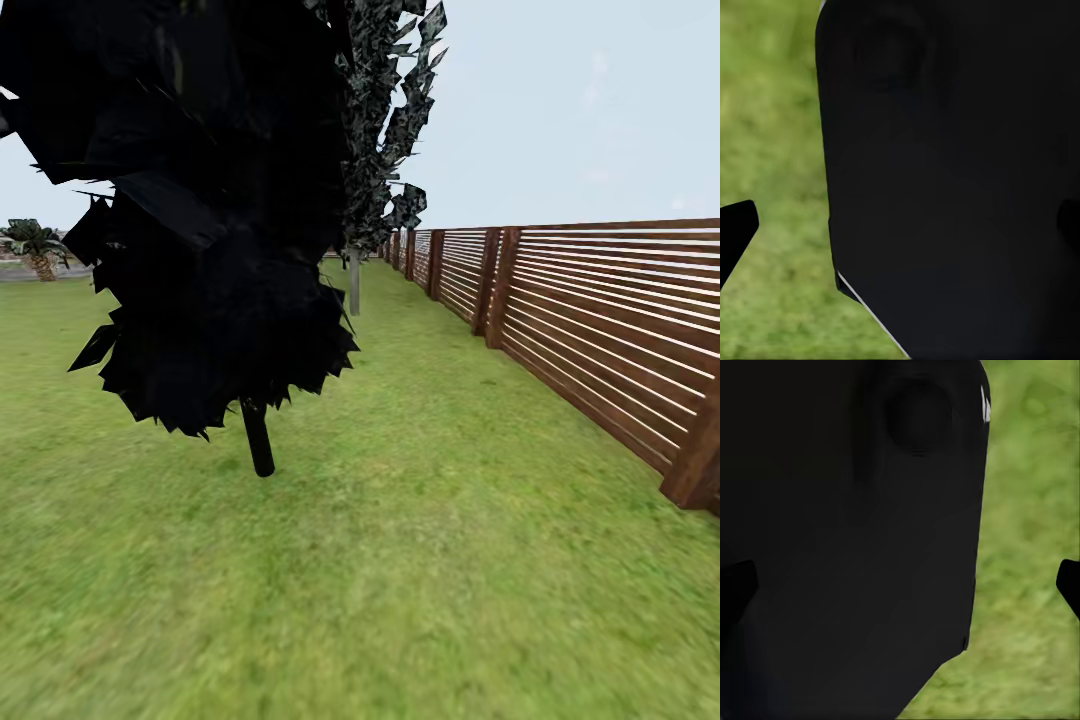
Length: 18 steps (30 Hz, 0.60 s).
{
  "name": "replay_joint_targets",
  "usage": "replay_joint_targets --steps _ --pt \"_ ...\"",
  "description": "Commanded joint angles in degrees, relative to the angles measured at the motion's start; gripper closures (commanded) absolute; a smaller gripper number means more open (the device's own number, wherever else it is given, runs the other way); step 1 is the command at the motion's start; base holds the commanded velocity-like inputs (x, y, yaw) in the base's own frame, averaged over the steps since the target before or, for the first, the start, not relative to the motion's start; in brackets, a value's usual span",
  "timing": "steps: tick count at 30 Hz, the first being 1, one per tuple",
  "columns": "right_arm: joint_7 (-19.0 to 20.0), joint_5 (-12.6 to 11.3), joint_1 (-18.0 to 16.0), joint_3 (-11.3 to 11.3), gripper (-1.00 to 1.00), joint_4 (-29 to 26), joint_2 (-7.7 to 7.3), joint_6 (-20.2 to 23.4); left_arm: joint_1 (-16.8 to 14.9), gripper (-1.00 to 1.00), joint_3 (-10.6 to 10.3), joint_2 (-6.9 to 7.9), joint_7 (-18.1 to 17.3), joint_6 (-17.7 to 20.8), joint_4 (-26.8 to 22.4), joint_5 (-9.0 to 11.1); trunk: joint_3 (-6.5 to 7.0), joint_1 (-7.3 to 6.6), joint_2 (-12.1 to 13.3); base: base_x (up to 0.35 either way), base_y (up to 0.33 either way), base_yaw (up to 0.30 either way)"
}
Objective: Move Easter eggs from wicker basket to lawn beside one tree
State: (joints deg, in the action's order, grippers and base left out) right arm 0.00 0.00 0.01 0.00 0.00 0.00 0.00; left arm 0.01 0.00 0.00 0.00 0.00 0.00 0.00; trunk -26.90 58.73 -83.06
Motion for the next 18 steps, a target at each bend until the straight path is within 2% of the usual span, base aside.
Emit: replay_joint_targets --steps 1,2,18 --pt "0.0 0.0 0.0 0.0 -1.00 0.0 0.00 0.0 0.0 -1.00 0.0 0.00 0.0 0.0 0.0 0.0 -0.03 0.00 0.0 0.000 0.000 0.000" --pt "0.2 0.1 -0.3 0.1 -1.00 -0.3 -0.18 -0.1 -0.2 -1.00 0.1 -0.33 0.2 0.0 -0.3 0.3 -0.03 0.00 0.0 0.000 0.000 0.000" --pt "-0.3 -0.5 -3.6 -0.3 -1.00 -0.4 0.09 -4.2 -0.3 -1.00 0.3 -0.49 0.2 -0.1 -1.1 0.3 -0.03 0.00 0.0 0.000 0.000 0.000"
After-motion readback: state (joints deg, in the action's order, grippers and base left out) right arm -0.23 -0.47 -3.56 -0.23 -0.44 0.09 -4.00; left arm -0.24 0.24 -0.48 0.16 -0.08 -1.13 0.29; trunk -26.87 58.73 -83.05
